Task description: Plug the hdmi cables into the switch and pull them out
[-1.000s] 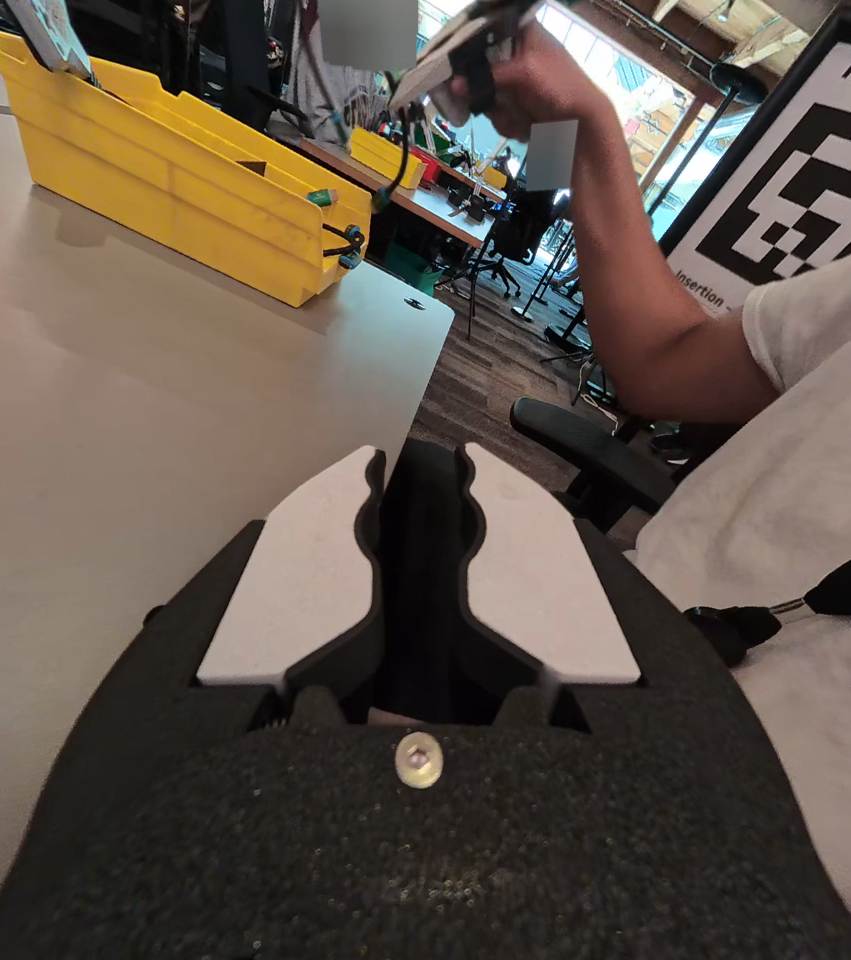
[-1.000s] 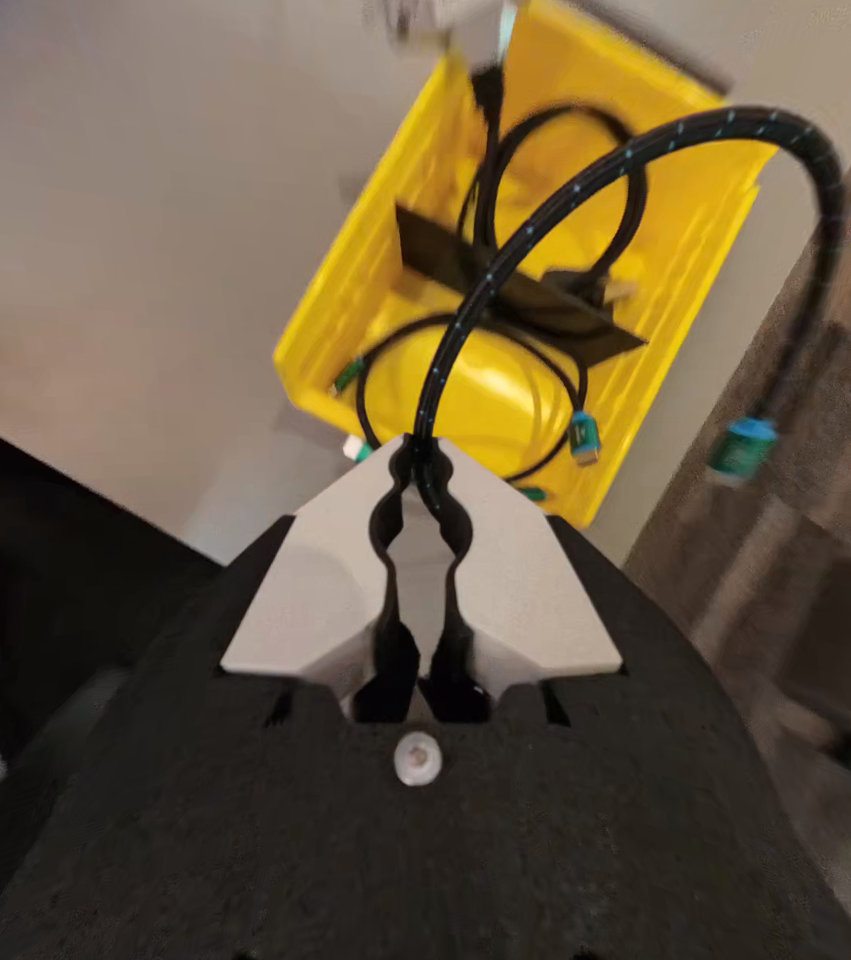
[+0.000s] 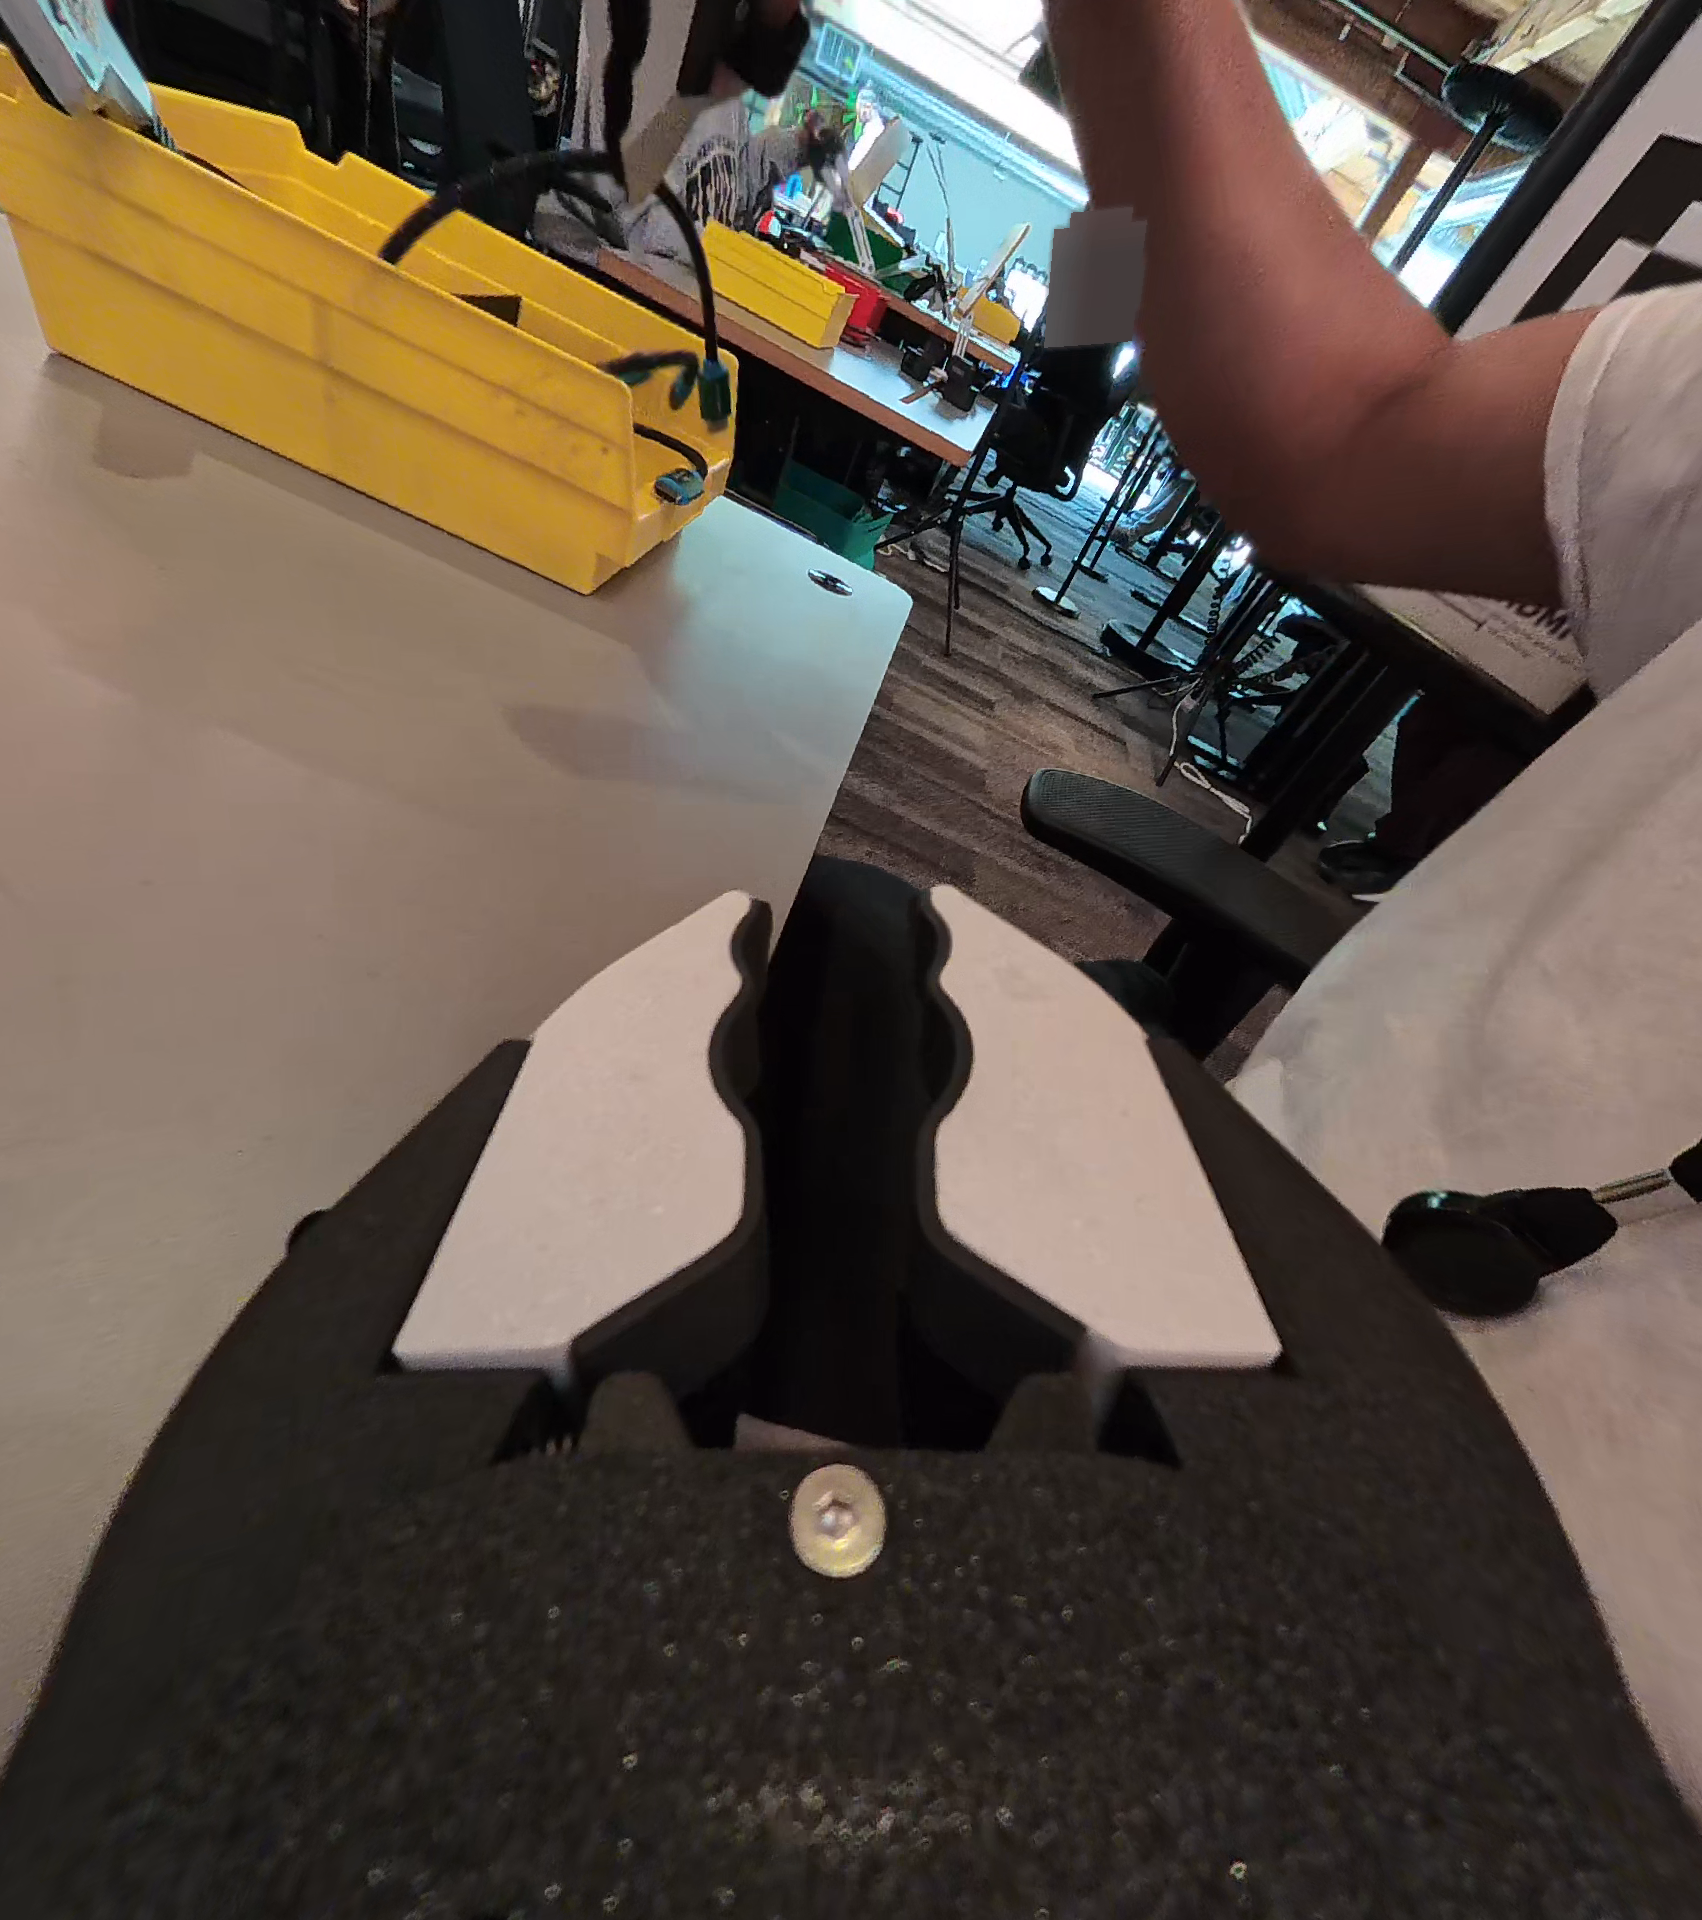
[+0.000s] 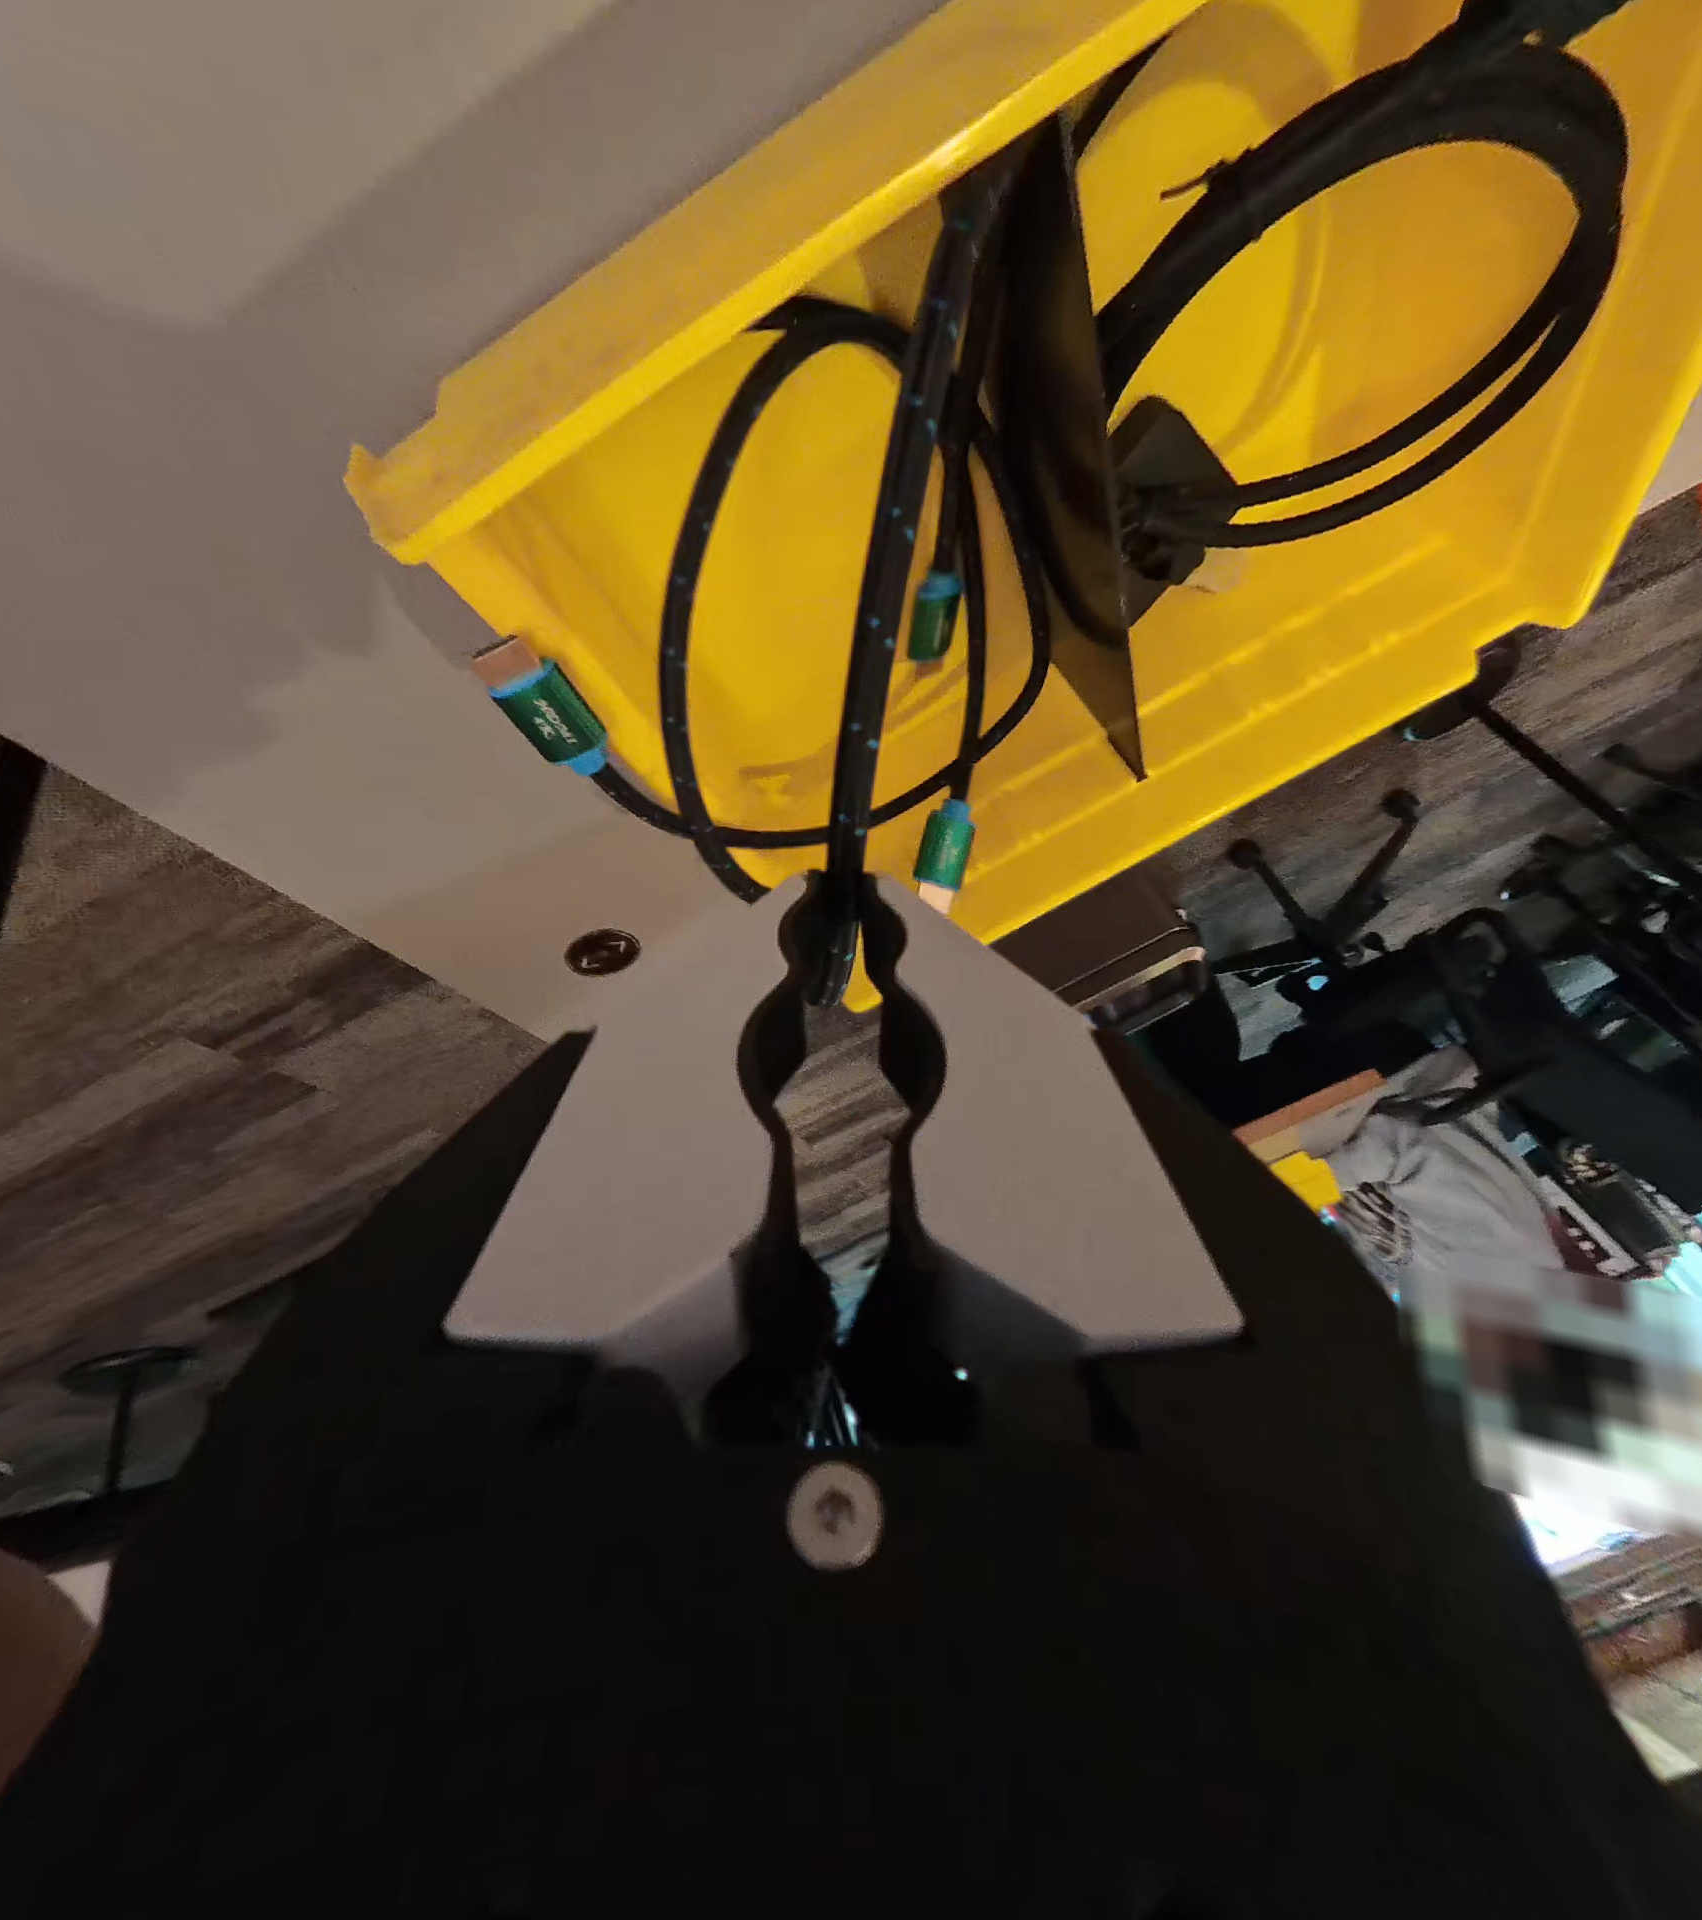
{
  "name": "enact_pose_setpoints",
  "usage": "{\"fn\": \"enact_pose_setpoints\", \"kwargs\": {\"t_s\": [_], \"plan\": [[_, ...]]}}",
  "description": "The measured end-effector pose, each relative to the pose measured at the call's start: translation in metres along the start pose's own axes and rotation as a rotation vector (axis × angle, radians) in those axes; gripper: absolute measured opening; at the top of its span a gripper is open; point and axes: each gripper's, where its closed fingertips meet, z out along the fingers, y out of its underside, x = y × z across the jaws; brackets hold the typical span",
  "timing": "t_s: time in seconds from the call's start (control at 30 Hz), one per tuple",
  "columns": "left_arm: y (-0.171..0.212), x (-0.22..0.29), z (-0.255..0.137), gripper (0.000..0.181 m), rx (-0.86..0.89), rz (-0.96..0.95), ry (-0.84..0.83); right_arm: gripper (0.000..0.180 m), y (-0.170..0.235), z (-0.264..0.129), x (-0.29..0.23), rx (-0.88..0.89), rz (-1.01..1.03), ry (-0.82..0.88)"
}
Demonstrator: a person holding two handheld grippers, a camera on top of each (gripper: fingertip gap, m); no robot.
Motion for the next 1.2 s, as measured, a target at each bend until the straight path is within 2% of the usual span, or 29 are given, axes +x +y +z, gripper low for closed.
{"fn": "enact_pose_setpoints", "kwargs": {"t_s": [0.03, 0.2, 0.33, 0.43, 0.63, 0.73, 0.8, 0.87, 0.93, 1.07, 1.2], "plan": [[-0.001, 0.0, 0.0, 0.026, 0.003, -0.002, 0.004, 0.005, 0.0, 0.0, 0.003, -0.012, -0.016, 0.006], [0.0, 0.003, 0.001, 0.026, -0.005, 0.01, 0.004, 0.006, 0.001, 0.008, 0.013, -0.075, -0.047, 0.097], [0.002, 0.003, 0.001, 0.026, -0.013, 0.015, 0.003, 0.006, -0.01, 0.027, 0.004, -0.048, -0.072, 0.076], [0.001, 0.003, 0.0, 0.026, -0.01, 0.016, 0.005, 0.006, -0.024, 0.047, -0.028, 0.075, -0.043, -0.123], [0.001, 0.001, -0.001, 0.026, -0.012, 0.026, -0.013, 0.007, -0.04, 0.083, -0.071, 0.301, 0.266, -0.644], [0.001, -0.008, -0.003, 0.026, -0.018, 0.051, -0.065, 0.011, -0.05, 0.087, -0.074, 0.505, 0.344, -0.735], [0.003, -0.021, -0.007, 0.027, -0.034, 0.107, -0.158, 0.016, -0.058, 0.078, -0.061, 0.699, 0.405, -0.669], [-0.001, -0.036, -0.015, 0.03, -0.023, 0.172, -0.273, 0.022, -0.056, 0.053, -0.051, 0.881, 0.481, -0.624], [-0.011, -0.051, -0.029, 0.032, 0.022, 0.219, -0.394, 0.028, -0.049, 0.028, -0.04, 1.027, 0.569, -0.498], [-0.032, -0.084, -0.076, 0.037, 0.129, 0.254, -0.649, 0.044, -0.028, -0.005, -0.025, 1.255, 0.767, -0.031], [-0.049, -0.118, -0.137, 0.038, 0.193, 0.307, -0.891, 0.044, -0.01, -0.021, -0.047, 1.478, 1.028, 0.349]]}}
